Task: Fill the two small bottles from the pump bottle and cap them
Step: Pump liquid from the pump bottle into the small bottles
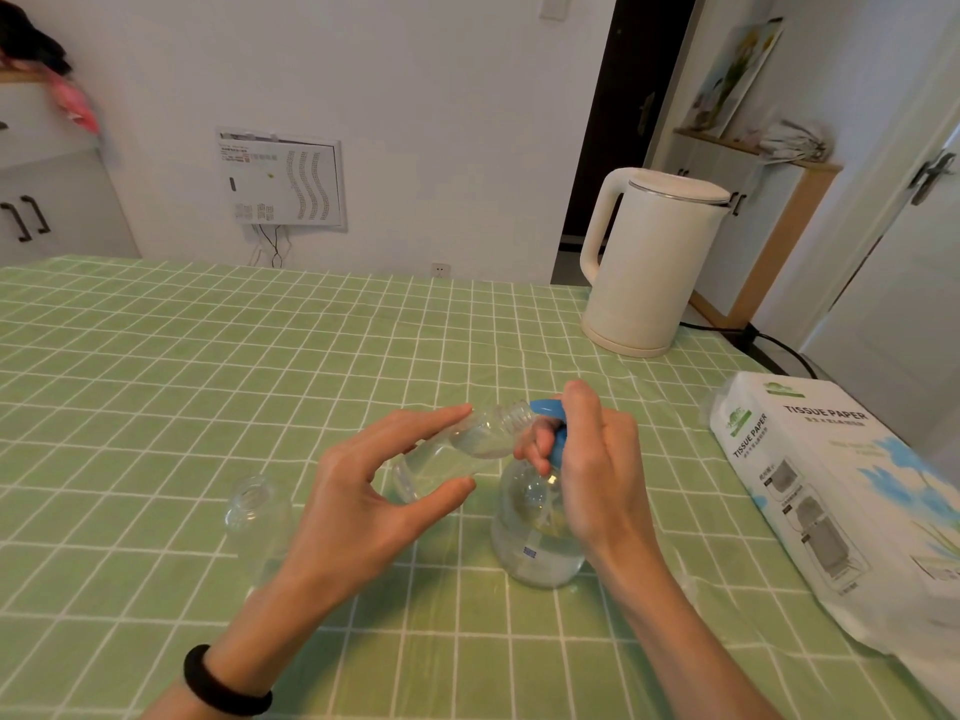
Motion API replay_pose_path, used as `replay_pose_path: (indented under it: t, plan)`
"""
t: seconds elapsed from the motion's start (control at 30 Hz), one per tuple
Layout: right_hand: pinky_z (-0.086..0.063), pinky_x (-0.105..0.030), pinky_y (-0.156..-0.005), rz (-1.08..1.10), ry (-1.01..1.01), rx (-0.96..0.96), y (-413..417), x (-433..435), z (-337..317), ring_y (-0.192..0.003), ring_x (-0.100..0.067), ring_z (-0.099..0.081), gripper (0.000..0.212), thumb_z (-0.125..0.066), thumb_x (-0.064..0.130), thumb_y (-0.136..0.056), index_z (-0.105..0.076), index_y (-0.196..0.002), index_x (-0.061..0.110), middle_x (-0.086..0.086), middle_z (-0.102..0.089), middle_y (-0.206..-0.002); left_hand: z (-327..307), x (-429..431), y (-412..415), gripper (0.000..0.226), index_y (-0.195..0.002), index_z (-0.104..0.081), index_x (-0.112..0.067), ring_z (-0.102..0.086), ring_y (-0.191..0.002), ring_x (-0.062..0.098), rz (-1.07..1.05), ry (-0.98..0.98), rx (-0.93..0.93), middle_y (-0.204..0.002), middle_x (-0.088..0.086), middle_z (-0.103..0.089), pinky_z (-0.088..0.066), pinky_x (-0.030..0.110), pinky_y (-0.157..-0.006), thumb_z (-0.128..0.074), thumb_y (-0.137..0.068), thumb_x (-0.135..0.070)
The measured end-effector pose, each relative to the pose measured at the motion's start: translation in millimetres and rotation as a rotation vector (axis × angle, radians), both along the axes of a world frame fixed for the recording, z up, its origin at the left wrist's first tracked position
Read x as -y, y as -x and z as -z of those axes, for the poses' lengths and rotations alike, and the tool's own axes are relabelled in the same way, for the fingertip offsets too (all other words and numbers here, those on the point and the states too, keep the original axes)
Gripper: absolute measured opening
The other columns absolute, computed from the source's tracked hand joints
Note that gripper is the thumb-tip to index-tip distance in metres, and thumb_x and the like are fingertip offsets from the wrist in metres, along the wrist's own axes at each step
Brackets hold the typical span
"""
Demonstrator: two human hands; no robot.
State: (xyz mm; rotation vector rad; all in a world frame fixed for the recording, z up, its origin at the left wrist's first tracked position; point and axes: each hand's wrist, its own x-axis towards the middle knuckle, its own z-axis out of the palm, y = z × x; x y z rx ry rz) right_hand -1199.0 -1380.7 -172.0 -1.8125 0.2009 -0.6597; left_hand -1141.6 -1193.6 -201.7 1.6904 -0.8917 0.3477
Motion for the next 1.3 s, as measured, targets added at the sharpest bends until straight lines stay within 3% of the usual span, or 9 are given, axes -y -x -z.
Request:
replay_pose_path:
  t: [0.1,0.4,0.63,0.83,0.93,1.03,1.2,1.3]
  plan:
    - [-0.058,-0.055,-0.083,-0.005,-0.001,0.004,0.3,-1.0,-0.9,-0.065,-0.016,-0.071,0.072,-0.031,0.059,-0.098,-0.049,-0.054,0.005,-0.006,-0.055,-0.05,0.7,0.1,-0.6,0.055,-0.132,-0.071,-0.027,-0.071,-0.113,0.008,-0.007,-0.006,-0.002,-0.123,-0.019,-0.076,-0.049,0.014,-0.092,-0.087,-0.079,-0.024]
    - [-0.058,-0.056,-0.079,-0.005,0.03,0.032,-0.3,0.2,-1.2,-0.058,-0.017,-0.063,0.05,-0.04,0.029,-0.094,-0.049,-0.048,0.01,-0.01,-0.053,-0.049,-1.2,0.9,2.1,0.055,-0.131,-0.071,-0.025,-0.071,-0.111,0.006,-0.003,-0.009,0.008,-0.122,-0.018,-0.076,-0.051,0.016,-0.091,-0.087,-0.079,-0.021]
    - [-0.059,-0.054,-0.081,0.001,0.005,0.006,0.2,-0.8,-1.4,-0.064,-0.014,-0.07,0.072,-0.031,0.058,-0.099,-0.05,-0.052,0.007,-0.005,-0.057,-0.051,-1.3,0.7,2.9,0.055,-0.131,-0.069,-0.03,-0.071,-0.112,0.004,0.001,-0.004,-0.004,-0.124,-0.02,-0.075,-0.051,0.016,-0.091,-0.086,-0.079,-0.022]
    - [-0.057,-0.06,-0.08,-0.02,0.012,0.035,-0.8,-0.6,-3.4,-0.058,-0.017,-0.063,0.053,-0.039,0.032,-0.095,-0.051,-0.047,0.013,-0.005,-0.055,-0.049,-0.6,1.2,2.2,0.055,-0.131,-0.071,-0.025,-0.071,-0.112,0.006,0.0,-0.012,-0.009,-0.123,-0.019,-0.076,-0.05,0.015,-0.091,-0.086,-0.079,-0.022]
    - [-0.058,-0.059,-0.08,-0.019,0.025,0.042,-0.2,-0.2,-3.0,-0.058,-0.016,-0.062,0.049,-0.04,0.028,-0.093,-0.052,-0.048,0.015,-0.008,-0.056,-0.05,-0.2,0.6,2.2,0.055,-0.132,-0.071,-0.025,-0.071,-0.112,0.006,-0.002,-0.015,-0.006,-0.123,-0.019,-0.076,-0.051,0.015,-0.091,-0.086,-0.079,-0.023]
    - [-0.057,-0.06,-0.082,-0.017,0.009,0.03,0.2,-0.3,-1.4,-0.06,-0.015,-0.065,0.055,-0.038,0.034,-0.098,-0.051,-0.048,0.014,-0.005,-0.055,-0.05,0.4,0.7,1.9,0.055,-0.132,-0.071,-0.026,-0.071,-0.111,0.006,-0.004,-0.013,-0.004,-0.123,-0.02,-0.075,-0.05,0.014,-0.09,-0.086,-0.079,-0.023]
    - [-0.058,-0.052,-0.079,-0.007,0.005,0.013,1.7,-1.8,-2.5,-0.064,-0.021,-0.069,0.073,-0.029,0.065,-0.099,-0.051,-0.047,0.018,-0.005,-0.057,-0.051,0.1,1.3,2.0,0.055,-0.132,-0.07,-0.028,-0.071,-0.112,0.006,0.001,-0.006,-0.009,-0.123,-0.02,-0.075,-0.05,0.014,-0.091,-0.086,-0.079,-0.023]
    - [-0.058,-0.059,-0.081,-0.008,0.001,0.009,0.5,-1.9,-3.4,-0.062,-0.018,-0.067,0.066,-0.034,0.053,-0.1,-0.05,-0.046,0.019,-0.004,-0.056,-0.05,-0.2,1.3,1.9,0.055,-0.132,-0.07,-0.027,-0.071,-0.112,0.006,0.0,-0.004,-0.013,-0.122,-0.02,-0.076,-0.05,0.014,-0.091,-0.086,-0.079,-0.024]
